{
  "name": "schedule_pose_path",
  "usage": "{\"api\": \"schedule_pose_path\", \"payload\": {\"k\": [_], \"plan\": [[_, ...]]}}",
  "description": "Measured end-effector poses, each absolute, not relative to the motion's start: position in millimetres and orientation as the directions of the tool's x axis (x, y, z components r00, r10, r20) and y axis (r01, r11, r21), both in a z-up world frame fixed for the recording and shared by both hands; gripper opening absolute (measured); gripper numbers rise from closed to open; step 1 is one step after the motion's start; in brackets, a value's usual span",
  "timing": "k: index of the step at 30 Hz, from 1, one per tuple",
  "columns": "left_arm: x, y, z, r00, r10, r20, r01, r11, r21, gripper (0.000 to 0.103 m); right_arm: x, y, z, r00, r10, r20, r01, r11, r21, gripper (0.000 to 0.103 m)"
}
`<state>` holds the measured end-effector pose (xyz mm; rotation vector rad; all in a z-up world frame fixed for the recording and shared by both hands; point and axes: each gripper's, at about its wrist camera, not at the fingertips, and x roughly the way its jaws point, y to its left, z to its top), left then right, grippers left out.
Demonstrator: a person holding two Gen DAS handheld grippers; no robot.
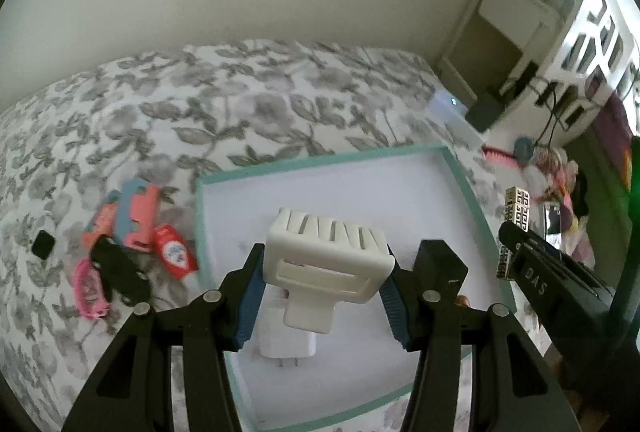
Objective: Organize rigid objects
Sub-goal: 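Lift and carry both held items over the teal tray, then lower both items into the tray and open both grippers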
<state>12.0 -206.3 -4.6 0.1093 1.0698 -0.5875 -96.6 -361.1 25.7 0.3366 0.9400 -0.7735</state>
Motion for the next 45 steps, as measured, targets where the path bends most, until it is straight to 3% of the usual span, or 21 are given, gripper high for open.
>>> {"api": "schedule_pose_path", "payload": {"k": [22,45], "plan": [[12,-229,-51,0.258,-0.337,-0.906,0.522,0.838,-0.163,0.055,-89,-370,-26,0.242,-0.345,-0.907,0.71,0.7,-0.077,0.022],[32,-183,-4,0.385,-0.352,-0.853,0.405,0.895,-0.187,0.062,-82,-330,26,0.396,-0.422,-0.816,0.63,0.771,-0.093,0.024]]}}
